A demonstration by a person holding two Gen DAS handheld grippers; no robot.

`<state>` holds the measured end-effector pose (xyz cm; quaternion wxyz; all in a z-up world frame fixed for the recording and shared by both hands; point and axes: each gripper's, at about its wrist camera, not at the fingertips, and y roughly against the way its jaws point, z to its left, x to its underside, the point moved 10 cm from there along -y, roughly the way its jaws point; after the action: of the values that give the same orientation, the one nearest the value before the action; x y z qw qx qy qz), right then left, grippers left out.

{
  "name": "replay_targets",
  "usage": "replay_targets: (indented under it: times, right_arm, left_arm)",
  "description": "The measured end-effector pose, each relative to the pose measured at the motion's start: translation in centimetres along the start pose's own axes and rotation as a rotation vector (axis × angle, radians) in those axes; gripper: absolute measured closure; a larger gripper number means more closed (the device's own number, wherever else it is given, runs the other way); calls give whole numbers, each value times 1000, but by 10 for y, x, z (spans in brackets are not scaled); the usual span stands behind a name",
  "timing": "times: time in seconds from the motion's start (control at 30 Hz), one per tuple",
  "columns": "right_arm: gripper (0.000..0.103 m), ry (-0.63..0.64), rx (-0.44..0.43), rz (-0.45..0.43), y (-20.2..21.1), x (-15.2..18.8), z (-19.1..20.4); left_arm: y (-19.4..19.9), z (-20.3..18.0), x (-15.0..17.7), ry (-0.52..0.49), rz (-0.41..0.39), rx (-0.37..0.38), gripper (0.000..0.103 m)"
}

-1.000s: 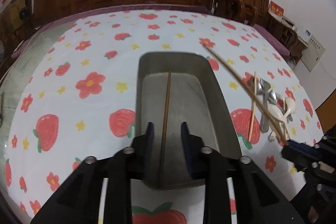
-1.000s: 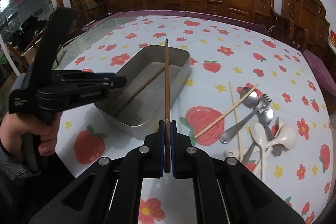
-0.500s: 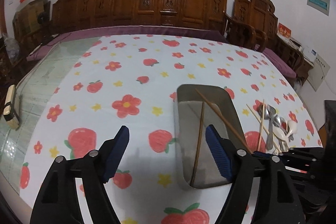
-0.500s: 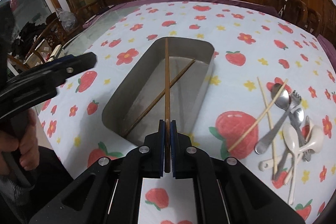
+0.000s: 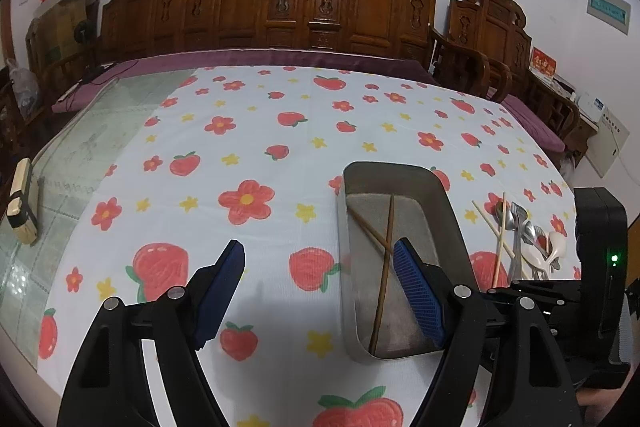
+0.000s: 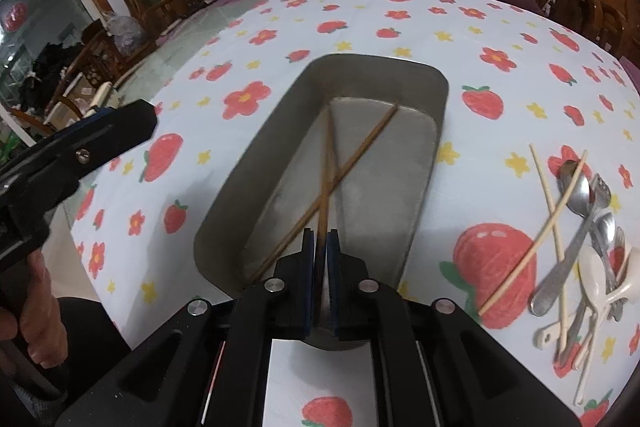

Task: Organize utensils
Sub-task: 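Grasp a white plastic spoon with the right tool while the left returns to pile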

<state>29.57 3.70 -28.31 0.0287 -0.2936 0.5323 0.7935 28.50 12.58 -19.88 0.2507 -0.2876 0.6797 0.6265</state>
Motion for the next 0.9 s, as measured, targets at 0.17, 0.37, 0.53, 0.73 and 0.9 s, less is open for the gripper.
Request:
replay_targets:
  times: [0.17, 0.37, 0.53, 0.73, 0.9]
  right_arm:
    - [93, 21, -27, -52, 14, -3, 1]
    - [93, 90, 14, -151, 58, 1, -16]
    - [93, 99, 77, -188, 92, 16, -58]
    - [83, 62, 170, -206, 121, 42, -123]
    - [73, 16, 214, -177, 123, 64, -169]
  left_arm:
    - [-1, 0, 1, -2, 2, -4, 30]
    - [0, -16, 5, -32, -2, 9, 30]
    - [6, -41, 6, -64, -24, 34, 30]
    - [9, -76, 13, -111, -28, 74, 30]
    - [10, -104, 22, -139, -22, 118, 30]
